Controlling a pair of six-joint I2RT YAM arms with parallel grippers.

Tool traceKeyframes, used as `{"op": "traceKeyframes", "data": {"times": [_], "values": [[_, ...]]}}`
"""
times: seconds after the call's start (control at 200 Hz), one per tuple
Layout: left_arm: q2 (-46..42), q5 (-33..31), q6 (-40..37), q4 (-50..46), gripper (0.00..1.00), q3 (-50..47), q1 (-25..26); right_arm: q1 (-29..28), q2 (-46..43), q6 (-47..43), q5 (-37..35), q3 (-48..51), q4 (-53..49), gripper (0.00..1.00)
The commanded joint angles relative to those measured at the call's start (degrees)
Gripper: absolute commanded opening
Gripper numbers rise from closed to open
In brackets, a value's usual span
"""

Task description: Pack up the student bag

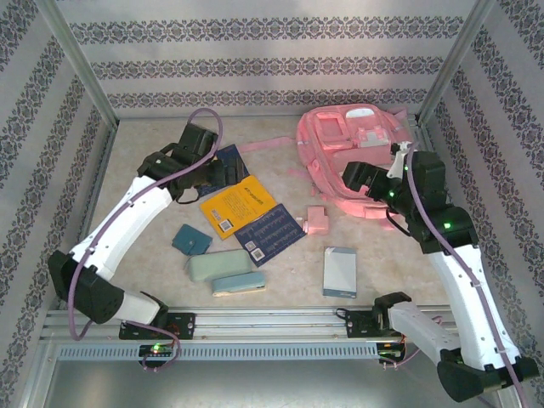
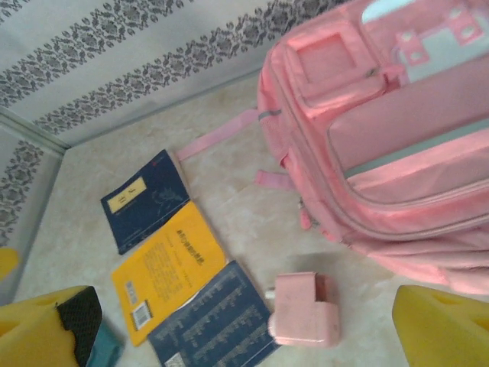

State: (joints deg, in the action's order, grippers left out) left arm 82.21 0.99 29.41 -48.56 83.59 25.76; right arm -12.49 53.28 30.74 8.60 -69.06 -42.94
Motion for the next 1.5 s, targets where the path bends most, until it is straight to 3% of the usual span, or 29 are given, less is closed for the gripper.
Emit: {"op": "traceKeyframes", "data": {"times": [0.0, 0.1, 0.235, 0.305, 0.415, 0.565, 0.704, 0.984, 1.264, 1.499], "values": [[0.76, 8.22, 9.57, 0.57, 1.00, -4.09, -0.20, -1.32, 4.21, 5.31, 3.86, -0.24, -4.73, 0.98], [3.01, 7.39, 9.29, -0.22, 1.00, -3.20, -0.24, -1.66, 2.71, 6.12, 3.20, 4.63, -3.58, 0.98], [5.57, 13.60, 10.29, 8.62, 1.00, -3.84, -0.10, 1.66, 3.06, 6.13, 1.81, 9.43, -4.02, 0.98], [8.86, 15.22, 9.23, 8.79, 1.00, -0.92, 0.76, 2.38, 4.21, 7.12, 1.22, 10.95, -2.67, 0.91], [11.61, 13.26, 6.50, 6.51, 0.99, 2.83, 2.30, 3.29, 7.00, 16.68, -1.00, 12.33, -0.27, 0.86], [12.49, 13.06, 4.84, 6.83, 0.99, 3.70, 2.77, 9.52, 6.99, 32.13, -2.26, 19.86, 8.99, 0.79], [12.50, 14.55, 4.68, 7.83, 0.97, 3.77, 2.75, 11.83, 12.92, 36.21, -4.45, 17.83, 14.24, 0.79], [10.19, 15.35, 5.13, 9.79, 0.96, 1.05, 2.65, 19.01, 26.80, 42.73, -4.51, 8.91, 16.99, 0.65], [7.68, 14.57, 3.03, 9.64, 0.96, -1.56, 2.59, 19.88, 37.63, 45.34, -2.53, 5.34, 21.77, 0.62], [5.23, 10.17, 2.69, 6.68, 0.96, -2.55, 2.41, 19.96, 42.38, 48.49, 0.01, 6.73, 25.94, 0.64]]}}
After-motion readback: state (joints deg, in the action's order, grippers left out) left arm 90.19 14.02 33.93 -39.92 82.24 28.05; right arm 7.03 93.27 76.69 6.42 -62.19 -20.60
